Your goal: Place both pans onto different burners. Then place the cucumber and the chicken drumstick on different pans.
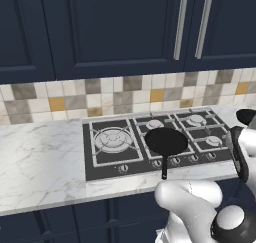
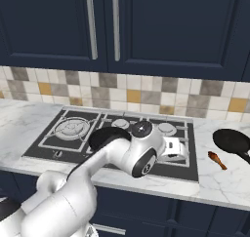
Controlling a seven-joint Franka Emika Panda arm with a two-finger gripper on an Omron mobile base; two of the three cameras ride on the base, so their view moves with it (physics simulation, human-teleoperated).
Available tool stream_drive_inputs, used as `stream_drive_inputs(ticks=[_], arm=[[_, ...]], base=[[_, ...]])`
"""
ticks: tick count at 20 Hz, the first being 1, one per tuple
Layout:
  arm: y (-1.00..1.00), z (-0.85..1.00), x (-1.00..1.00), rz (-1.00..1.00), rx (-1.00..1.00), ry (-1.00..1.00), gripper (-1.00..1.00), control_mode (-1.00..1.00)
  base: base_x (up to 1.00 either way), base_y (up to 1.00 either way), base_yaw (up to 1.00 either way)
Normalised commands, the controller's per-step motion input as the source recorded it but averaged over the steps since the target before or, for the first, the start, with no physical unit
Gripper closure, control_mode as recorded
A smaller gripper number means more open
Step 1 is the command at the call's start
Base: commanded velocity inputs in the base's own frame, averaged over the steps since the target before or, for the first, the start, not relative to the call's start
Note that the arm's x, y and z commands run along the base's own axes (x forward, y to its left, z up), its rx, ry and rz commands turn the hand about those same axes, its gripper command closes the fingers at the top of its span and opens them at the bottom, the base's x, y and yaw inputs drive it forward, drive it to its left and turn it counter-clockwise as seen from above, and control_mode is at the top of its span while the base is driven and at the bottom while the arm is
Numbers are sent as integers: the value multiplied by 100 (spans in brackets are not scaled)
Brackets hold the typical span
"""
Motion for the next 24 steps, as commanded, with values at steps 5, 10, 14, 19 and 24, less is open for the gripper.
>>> stream_drive_inputs(ticks=[5, 10, 14, 19, 24], arm=[[-48, 0, 22, 0, 0, 0, -100, -100], [-50, 0, 25, 0, 0, 0, -100, -100], [-47, 0, 30, 0, 0, 0, -100, -100], [-43, -2, 31, 0, 0, 0, -100, -100], [-41, -14, 36, 0, 0, 0, -100, -100]], base=[[0, 0, 0], [0, 0, 0], [0, 0, 0], [0, 0, 0], [0, 0, 0]])
